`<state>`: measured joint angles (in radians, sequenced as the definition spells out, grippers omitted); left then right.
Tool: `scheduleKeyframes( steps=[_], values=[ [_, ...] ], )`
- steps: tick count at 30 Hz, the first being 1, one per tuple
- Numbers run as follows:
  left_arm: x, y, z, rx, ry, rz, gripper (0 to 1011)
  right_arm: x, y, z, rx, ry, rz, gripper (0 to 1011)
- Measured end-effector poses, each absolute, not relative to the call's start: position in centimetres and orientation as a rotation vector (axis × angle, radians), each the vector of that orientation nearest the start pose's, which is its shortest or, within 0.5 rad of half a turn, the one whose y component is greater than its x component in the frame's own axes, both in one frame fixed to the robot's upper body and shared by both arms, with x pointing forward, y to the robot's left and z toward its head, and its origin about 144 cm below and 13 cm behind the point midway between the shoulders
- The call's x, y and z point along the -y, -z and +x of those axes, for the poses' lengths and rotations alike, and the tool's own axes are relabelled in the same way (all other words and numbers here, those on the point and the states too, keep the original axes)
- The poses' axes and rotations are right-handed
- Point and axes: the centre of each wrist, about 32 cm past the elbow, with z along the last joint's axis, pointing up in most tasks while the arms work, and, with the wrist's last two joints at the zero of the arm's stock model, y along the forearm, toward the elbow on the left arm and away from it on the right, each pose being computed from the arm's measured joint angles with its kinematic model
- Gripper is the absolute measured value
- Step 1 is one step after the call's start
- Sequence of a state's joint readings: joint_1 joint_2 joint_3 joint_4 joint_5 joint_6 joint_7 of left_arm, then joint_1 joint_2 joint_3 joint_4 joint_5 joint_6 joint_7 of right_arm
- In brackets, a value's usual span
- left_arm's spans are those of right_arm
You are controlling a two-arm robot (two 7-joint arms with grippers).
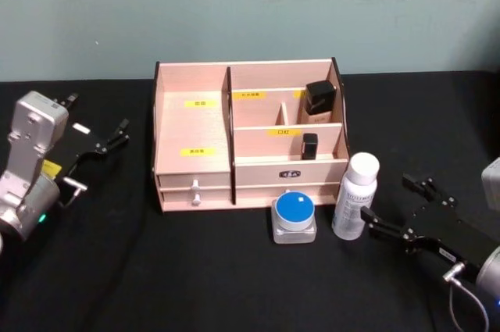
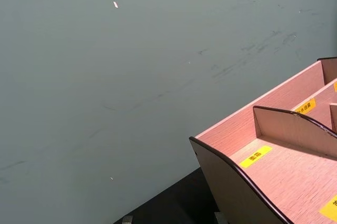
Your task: Pick up the facial cleanser and watermelon frost from the table and place them into the tiered storage box.
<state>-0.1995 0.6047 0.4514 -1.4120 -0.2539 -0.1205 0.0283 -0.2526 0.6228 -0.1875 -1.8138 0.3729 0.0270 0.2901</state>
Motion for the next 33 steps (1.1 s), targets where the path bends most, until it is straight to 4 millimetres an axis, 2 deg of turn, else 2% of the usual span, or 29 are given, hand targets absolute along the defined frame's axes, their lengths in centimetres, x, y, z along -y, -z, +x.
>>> scheduleKeyframes(
  steps=[33],
  values=[
    [-31.0,-114.0,48.9,0.285,-1.248,0.304,1001,29.5,-113.9,41.5,-0.010,0.931,-0.210,1003]
  ],
)
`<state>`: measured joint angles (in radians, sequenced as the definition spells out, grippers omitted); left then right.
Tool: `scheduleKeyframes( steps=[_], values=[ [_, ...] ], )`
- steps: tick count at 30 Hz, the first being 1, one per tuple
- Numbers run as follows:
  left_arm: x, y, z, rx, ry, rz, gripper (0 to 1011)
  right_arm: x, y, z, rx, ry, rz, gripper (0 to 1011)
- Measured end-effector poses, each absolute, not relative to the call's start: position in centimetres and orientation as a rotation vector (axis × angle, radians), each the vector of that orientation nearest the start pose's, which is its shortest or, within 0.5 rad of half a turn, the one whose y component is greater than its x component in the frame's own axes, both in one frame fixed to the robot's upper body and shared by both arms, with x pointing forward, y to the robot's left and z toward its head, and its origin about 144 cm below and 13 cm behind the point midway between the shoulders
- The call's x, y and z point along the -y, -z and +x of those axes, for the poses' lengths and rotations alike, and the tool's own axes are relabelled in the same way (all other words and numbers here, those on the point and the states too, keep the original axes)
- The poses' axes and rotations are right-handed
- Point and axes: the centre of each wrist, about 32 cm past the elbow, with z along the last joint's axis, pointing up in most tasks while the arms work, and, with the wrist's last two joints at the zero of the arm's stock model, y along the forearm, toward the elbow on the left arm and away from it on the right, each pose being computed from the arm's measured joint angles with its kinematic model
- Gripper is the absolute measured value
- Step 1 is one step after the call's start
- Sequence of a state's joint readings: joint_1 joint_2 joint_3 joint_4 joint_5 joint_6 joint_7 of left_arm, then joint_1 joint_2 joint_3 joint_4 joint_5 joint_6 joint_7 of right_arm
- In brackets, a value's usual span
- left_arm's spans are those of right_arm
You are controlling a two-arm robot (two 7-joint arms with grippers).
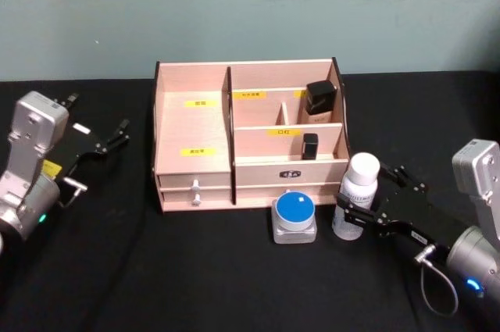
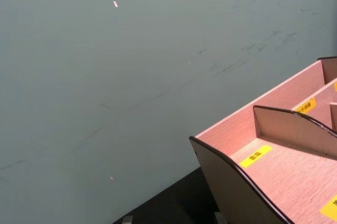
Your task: Pick up the facial cleanser and watermelon frost from the table and place them into the tiered storage box.
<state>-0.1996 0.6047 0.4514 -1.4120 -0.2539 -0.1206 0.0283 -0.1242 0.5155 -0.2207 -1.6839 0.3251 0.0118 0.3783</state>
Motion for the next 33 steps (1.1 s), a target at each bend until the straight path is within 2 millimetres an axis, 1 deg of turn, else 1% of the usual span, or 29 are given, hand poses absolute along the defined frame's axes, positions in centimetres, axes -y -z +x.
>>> scheduleKeyframes(
  steps=[9,24,25,27,28,30,31,32,33],
  values=[
    [-30.97,-113.98,48.86,0.285,-1.248,0.304,1001,29.05,-114.01,42.25,0.013,0.922,-0.214,1002],
    [-30.97,-113.98,48.86,0.285,-1.248,0.304,1001,29.11,-114.02,42.19,0.011,0.924,-0.213,993],
    [-30.96,-113.98,48.86,0.285,-1.248,0.304,1001,29.11,-114.02,42.19,0.011,0.924,-0.213,954],
    [-30.97,-113.98,48.86,0.285,-1.248,0.304,1001,29.12,-114.02,42.18,0.011,0.924,-0.213,927],
    [-30.97,-113.98,48.86,0.285,-1.248,0.304,1001,29.12,-114.02,42.18,0.011,0.924,-0.213,885],
    [-30.97,-113.98,48.86,0.285,-1.248,0.305,1001,29.13,-114.03,42.18,0.010,0.924,-0.212,860],
    [-30.97,-113.98,48.86,0.285,-1.248,0.304,1001,29.13,-114.04,42.17,0.010,0.924,-0.212,801],
    [-30.97,-113.98,48.86,0.285,-1.248,0.304,1001,29.13,-114.04,42.17,0.010,0.924,-0.212,787],
    [-30.97,-113.98,48.86,0.285,-1.248,0.304,1001,29.14,-114.04,42.17,0.010,0.924,-0.212,746]
  ],
)
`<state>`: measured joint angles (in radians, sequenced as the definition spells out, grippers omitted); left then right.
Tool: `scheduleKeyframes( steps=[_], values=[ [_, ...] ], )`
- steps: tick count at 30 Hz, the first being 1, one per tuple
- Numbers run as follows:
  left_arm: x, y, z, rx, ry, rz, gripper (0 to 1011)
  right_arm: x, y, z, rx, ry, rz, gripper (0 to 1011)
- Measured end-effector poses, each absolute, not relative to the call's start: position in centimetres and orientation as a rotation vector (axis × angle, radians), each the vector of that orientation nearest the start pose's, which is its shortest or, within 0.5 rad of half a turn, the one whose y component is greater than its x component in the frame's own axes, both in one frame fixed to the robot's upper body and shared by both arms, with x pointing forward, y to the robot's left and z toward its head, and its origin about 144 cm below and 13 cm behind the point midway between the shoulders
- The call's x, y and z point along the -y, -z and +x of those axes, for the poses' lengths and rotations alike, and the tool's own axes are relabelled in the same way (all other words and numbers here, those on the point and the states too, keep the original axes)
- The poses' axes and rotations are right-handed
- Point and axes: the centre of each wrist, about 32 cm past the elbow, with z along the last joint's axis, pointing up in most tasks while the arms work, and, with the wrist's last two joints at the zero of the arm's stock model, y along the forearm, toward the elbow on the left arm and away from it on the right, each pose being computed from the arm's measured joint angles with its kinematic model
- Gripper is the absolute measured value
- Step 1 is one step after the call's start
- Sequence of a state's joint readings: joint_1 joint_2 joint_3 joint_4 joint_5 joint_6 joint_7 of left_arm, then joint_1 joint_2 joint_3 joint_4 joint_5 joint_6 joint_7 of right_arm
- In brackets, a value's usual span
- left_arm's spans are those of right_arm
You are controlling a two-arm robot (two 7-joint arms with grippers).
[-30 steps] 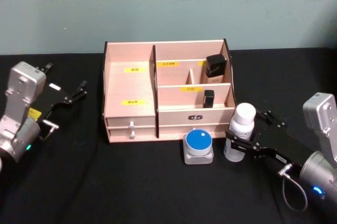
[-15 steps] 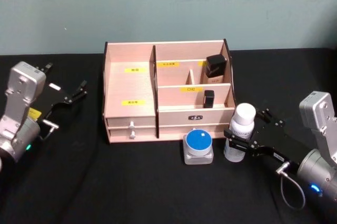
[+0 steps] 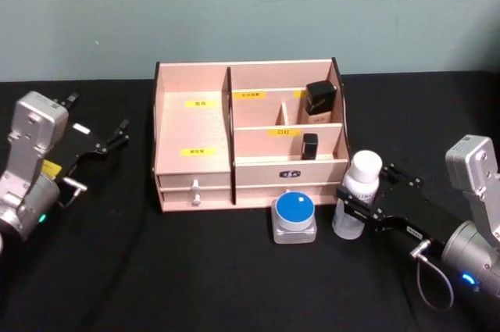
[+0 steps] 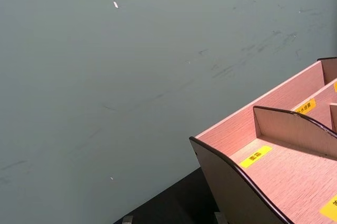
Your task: Pick up the facial cleanser and watermelon frost from the table and place them into the tiered storage box.
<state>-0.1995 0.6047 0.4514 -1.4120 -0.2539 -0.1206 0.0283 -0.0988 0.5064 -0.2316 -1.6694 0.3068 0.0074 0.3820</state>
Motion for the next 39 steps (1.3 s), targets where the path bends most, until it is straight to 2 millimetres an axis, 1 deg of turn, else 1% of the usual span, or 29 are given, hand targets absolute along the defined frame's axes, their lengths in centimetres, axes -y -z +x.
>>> scheduleKeyframes(
  steps=[1,2,3,4,6,23,29,32,34,37,39],
  values=[
    [-31.0,-114.0,48.9,0.285,-1.248,0.304,1001,29.1,-114.0,42.2,0.010,0.924,-0.212,733],
    [-31.0,-114.0,48.9,0.285,-1.248,0.304,1001,29.1,-114.0,42.2,0.010,0.925,-0.212,690],
    [-31.0,-114.0,48.9,0.285,-1.248,0.305,1001,29.1,-114.0,42.2,0.010,0.925,-0.212,678],
    [-31.0,-114.0,48.9,0.285,-1.248,0.304,1001,29.1,-114.0,42.2,0.010,0.925,-0.212,635],
    [-31.0,-114.0,48.9,0.285,-1.248,0.304,1001,29.2,-114.0,42.2,0.010,0.925,-0.212,614],
    [-31.0,-114.0,48.9,0.285,-1.248,0.304,1001,29.3,-114.2,42.0,0.006,0.924,-0.198,613],
    [-31.0,-114.0,48.9,0.285,-1.248,0.304,1001,29.3,-115.2,41.7,0.023,0.919,-0.179,613],
    [-31.0,-114.0,48.9,0.285,-1.248,0.304,1001,29.1,-116.4,41.5,0.041,0.903,-0.166,613],
    [-31.0,-114.0,48.9,0.285,-1.248,0.304,1001,29.0,-116.6,41.4,0.045,0.898,-0.163,613],
    [-31.0,-114.0,48.9,0.285,-1.248,0.304,1001,28.6,-118.0,41.3,0.068,0.873,-0.147,613],
    [-31.0,-114.0,48.9,0.285,-1.248,0.304,1001,28.5,-118.6,41.4,0.079,0.864,-0.142,613]
  ],
)
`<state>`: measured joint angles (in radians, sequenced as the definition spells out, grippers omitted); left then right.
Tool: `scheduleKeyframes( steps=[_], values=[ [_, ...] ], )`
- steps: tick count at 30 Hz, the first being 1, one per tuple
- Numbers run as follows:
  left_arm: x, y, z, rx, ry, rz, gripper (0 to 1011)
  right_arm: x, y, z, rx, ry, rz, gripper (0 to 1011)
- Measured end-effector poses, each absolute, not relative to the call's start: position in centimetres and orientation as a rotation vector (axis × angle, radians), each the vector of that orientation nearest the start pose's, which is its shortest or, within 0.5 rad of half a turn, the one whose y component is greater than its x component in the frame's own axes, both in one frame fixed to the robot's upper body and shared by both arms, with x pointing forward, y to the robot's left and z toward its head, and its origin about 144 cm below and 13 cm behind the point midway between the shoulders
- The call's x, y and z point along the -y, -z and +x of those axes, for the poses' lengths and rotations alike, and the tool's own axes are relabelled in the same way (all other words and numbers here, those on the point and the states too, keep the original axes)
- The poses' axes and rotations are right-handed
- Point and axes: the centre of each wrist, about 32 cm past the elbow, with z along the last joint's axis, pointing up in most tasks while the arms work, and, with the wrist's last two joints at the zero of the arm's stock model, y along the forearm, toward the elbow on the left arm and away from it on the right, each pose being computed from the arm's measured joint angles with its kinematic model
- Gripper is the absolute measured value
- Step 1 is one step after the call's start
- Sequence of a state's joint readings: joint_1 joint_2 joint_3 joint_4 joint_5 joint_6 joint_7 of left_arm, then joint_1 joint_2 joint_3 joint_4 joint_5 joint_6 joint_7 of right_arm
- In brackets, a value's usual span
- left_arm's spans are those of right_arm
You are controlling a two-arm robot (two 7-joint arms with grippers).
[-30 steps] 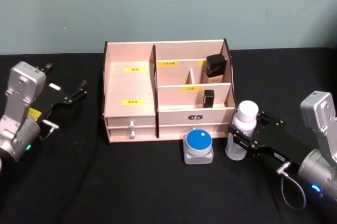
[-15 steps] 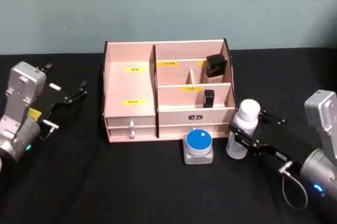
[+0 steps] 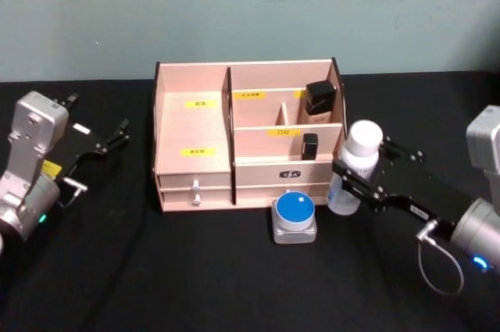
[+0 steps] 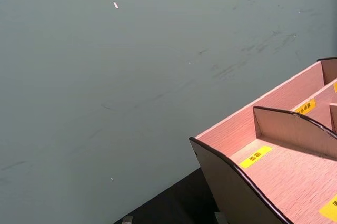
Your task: Pick up the facial cleanser and watermelon frost from the table and place them into the tiered storage box.
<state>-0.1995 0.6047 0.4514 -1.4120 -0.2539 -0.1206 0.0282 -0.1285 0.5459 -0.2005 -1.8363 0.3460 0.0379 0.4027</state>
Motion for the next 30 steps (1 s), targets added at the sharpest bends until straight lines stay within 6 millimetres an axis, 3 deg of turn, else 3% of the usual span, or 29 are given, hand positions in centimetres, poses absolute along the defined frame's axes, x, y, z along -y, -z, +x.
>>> scheduleKeyframes(
  steps=[6,13,30],
  values=[
    [-31.0,-114.0,48.9,0.285,-1.248,0.304,1001,27.5,-120.4,42.3,0.121,0.839,-0.122,613],
    [-31.0,-114.0,48.9,0.285,-1.248,0.304,1001,25.4,-121.8,44.8,0.137,0.829,-0.114,613],
    [-31.0,-114.0,48.9,0.285,-1.248,0.304,1001,21.0,-122.4,49.8,0.141,0.841,-0.079,613]
  ],
)
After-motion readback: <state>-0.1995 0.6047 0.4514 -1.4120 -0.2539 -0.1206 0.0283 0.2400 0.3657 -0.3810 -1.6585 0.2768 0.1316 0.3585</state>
